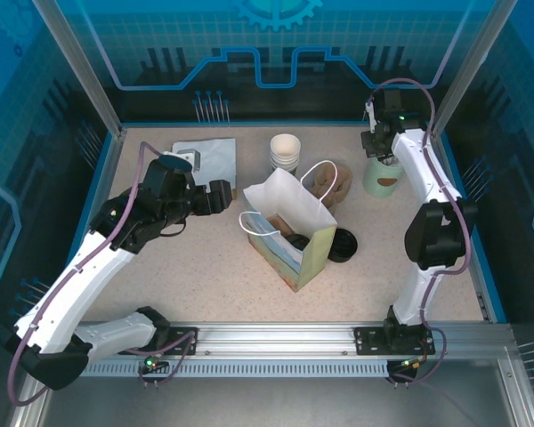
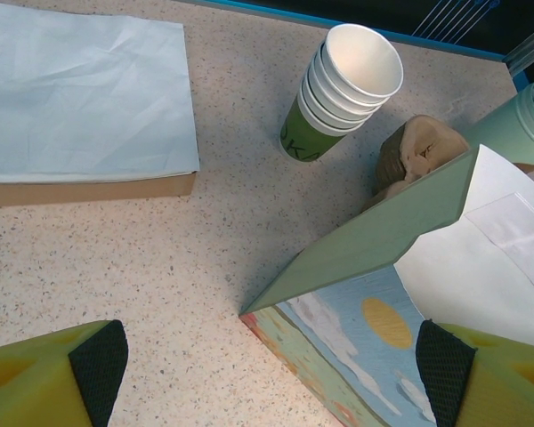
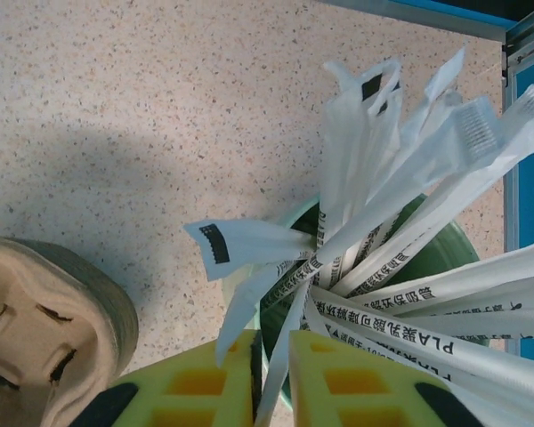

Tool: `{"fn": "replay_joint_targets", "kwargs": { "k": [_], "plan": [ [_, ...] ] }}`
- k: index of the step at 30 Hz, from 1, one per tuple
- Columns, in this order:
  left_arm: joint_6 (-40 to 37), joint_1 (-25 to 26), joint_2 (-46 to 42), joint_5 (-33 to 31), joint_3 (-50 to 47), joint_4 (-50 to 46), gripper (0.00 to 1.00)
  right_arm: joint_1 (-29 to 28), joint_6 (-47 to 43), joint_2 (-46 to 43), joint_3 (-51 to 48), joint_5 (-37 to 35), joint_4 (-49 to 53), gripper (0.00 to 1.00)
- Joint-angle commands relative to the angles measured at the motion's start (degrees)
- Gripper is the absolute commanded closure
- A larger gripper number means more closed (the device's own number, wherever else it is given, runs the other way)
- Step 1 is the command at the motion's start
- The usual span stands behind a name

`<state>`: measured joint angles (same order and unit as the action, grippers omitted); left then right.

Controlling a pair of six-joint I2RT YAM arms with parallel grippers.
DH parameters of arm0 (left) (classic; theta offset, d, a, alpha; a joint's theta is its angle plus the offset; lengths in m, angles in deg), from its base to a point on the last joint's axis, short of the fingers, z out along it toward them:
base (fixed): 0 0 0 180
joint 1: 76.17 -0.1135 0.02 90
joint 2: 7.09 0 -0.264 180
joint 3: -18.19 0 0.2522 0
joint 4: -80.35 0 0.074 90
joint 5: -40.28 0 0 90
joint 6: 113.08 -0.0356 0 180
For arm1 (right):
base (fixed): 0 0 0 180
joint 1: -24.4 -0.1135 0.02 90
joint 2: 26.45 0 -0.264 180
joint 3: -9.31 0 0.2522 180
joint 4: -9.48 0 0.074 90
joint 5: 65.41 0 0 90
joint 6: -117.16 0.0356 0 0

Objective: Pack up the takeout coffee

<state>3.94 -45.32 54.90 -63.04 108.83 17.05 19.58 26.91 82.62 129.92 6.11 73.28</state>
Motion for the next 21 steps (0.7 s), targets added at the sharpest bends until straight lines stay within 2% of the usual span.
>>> {"fn": "replay_joint_targets", "kwargs": {
  "k": [1,21],
  "plan": [
    [-0.03,-0.55,0.38,-1.18,0.88,-0.73,0.12,1.03,-0.50,0.61,2.47,-0.06,0.82,0.86],
    [0.15,-0.54,1.51,-0.24,1.21,-0.11,0.12,2.17,-0.16,-13.14,-3.19,-0.38,5.70,0.87]
  ]
}}
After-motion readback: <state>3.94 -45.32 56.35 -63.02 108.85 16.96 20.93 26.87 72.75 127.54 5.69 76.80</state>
